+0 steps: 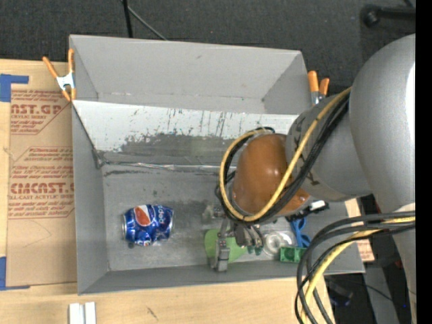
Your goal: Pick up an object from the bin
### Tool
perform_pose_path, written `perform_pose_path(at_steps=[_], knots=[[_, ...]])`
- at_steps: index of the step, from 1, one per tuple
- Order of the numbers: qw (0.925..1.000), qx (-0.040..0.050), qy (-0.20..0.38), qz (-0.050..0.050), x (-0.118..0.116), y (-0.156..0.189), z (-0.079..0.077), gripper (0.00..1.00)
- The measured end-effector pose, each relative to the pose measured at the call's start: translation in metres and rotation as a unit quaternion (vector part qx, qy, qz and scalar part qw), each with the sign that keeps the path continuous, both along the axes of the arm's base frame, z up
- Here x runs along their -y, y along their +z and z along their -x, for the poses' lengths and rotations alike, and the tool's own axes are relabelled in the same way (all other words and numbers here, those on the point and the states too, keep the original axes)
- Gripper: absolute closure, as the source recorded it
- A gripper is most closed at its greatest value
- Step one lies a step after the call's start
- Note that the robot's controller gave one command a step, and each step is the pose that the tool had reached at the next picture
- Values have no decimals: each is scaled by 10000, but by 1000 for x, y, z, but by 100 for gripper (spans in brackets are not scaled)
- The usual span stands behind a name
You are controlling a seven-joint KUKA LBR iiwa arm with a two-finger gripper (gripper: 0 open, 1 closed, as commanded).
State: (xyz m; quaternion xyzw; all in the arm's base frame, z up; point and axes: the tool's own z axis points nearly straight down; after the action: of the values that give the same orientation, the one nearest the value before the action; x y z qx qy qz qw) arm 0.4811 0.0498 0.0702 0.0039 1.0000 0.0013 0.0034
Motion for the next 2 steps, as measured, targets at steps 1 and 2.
perform_pose_path(at_steps=[1,2], knots=[[10000,15,0,-8,-1,0,-1,0],[10000,5,0,-7,-1,0,0,100]])
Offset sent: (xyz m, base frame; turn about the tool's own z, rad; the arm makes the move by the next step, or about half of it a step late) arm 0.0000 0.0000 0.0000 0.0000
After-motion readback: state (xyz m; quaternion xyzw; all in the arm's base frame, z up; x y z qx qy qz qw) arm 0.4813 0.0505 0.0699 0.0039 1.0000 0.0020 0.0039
